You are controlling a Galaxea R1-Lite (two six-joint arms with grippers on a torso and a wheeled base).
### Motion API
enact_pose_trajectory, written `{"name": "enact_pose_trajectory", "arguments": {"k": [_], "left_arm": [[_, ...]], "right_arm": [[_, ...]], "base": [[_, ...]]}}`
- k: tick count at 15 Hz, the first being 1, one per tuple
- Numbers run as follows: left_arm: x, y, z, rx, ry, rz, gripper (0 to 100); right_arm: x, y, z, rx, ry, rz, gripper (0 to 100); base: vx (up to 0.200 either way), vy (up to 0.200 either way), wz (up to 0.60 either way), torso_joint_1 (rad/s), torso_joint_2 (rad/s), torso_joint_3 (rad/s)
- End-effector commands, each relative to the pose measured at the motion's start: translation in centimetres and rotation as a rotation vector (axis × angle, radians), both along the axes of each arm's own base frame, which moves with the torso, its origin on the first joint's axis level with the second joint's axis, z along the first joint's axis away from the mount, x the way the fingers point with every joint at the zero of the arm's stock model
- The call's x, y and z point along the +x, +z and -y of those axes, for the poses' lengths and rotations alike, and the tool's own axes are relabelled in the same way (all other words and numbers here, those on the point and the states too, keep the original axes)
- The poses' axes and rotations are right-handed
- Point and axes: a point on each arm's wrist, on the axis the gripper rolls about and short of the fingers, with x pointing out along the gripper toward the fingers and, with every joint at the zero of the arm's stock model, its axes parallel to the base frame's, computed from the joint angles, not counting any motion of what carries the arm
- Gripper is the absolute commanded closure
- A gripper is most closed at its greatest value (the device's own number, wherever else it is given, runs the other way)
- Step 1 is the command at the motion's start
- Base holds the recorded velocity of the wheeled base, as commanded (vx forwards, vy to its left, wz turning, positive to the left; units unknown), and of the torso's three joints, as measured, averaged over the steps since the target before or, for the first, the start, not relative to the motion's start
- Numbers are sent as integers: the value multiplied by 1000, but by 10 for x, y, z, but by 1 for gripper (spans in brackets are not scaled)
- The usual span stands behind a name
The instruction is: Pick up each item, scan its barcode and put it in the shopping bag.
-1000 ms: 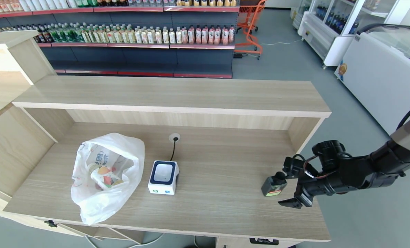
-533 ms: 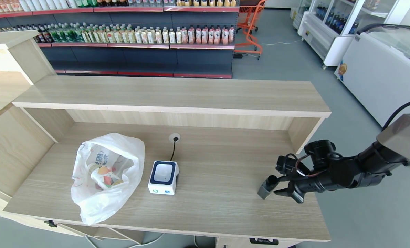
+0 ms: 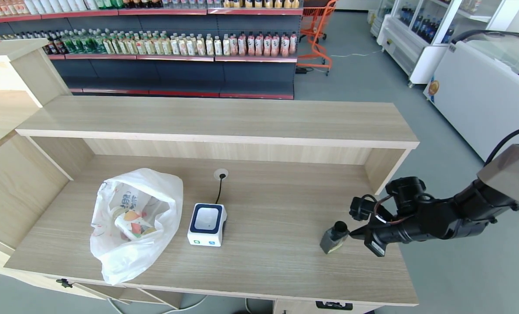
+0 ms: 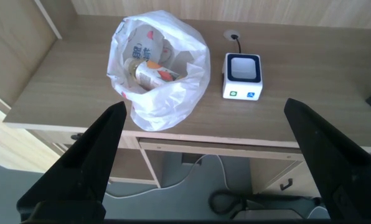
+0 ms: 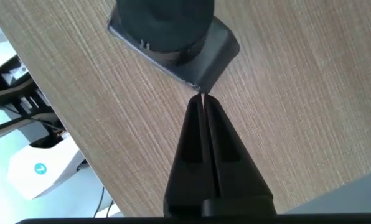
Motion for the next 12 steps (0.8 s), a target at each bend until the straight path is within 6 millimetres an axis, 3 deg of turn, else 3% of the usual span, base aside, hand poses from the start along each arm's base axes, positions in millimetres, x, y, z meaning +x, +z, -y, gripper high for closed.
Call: {"name": "enact_pose_trajectory", "arguments": {"k": [1,4,5,12], "left_arm": [[0,0,0,0,0,1,0],[0,0,0,0,0,1,0],[0,0,0,0,0,1,0],[0,0,0,0,0,1,0]], "right_arm": [[-8,9,2,3,-2,13,100],[-24,8,11,-4,-22,0,100],[-22,9,11,-5,-21,13,0],[-2,7,0,-24,20,83,0]], "base": [[0,0,0,0,0,0],[0,0,0,0,0,0],[0,0,0,0,0,0],[0,0,0,0,0,0]]}}
